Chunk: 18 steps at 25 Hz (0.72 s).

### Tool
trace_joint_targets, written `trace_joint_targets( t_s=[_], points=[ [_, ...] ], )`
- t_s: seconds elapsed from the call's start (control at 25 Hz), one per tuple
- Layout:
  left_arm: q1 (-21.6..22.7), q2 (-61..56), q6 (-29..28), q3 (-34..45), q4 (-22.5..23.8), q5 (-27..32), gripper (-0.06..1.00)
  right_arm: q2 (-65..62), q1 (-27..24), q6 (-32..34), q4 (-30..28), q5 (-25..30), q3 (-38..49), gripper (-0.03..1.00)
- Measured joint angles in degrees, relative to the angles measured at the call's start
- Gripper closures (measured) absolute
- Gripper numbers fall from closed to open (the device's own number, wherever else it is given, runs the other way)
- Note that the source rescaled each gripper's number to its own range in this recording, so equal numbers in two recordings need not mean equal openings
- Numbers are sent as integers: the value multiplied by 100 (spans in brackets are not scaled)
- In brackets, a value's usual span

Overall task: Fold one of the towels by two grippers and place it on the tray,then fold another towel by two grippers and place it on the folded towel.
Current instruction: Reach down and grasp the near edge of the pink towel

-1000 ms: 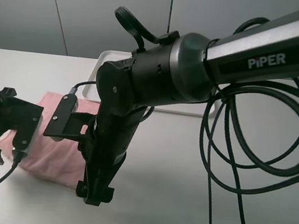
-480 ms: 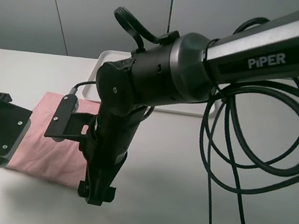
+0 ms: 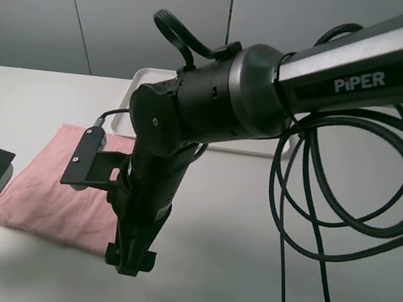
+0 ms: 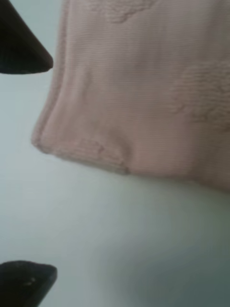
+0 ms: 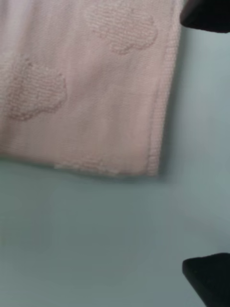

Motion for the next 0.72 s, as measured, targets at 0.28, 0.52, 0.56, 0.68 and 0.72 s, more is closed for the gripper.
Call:
trace_joint_targets(
  t_s=[0.28,0.52,0.56,0.68,0.72],
  points=[
    [12,256,261,0,70,-79,-6,0,0,0,0,-156,0,-3],
    [12,507,138,0,351,-289,-6,0,0,0,0,-233,0,-3],
    [12,554,138,0,388,-313,-6,0,0,0,0,-233,0,-3],
    [12,706,138,0,441,-370,-6,0,0,0,0,-237,0,-3],
    [12,724,138,0,441,-411,-6,0,0,0,0,-237,0,-3]
  ],
)
